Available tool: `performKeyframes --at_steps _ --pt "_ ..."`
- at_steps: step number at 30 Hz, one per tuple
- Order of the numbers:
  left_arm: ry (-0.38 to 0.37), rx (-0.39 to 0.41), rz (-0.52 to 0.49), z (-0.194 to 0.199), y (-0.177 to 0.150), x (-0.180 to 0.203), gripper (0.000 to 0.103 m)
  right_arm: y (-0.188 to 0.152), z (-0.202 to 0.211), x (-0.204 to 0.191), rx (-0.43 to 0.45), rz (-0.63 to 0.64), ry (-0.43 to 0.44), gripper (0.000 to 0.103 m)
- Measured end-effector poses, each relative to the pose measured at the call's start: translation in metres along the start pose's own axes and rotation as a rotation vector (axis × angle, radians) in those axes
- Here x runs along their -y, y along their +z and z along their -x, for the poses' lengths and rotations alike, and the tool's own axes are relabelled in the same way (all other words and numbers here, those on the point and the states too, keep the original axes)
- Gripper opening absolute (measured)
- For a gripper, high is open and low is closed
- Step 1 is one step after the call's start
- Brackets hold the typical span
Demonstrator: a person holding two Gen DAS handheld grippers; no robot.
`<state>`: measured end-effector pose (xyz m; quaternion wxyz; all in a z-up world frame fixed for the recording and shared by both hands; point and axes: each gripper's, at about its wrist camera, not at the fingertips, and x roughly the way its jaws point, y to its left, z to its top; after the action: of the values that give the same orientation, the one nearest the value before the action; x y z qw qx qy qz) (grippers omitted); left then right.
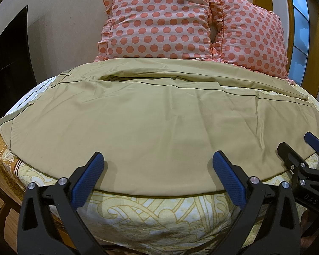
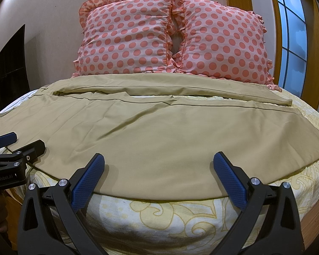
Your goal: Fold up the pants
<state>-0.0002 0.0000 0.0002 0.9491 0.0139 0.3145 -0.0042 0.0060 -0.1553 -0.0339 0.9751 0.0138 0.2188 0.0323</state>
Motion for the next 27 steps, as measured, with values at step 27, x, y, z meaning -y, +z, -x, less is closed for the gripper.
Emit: performKeyframes --at_steps 27 --pt "0.057 -0.024 0.141 -0.005 0.05 -0.063 0.101 0.139 -0.057 0.106 -0.188 -0.136 -0.108 0.102"
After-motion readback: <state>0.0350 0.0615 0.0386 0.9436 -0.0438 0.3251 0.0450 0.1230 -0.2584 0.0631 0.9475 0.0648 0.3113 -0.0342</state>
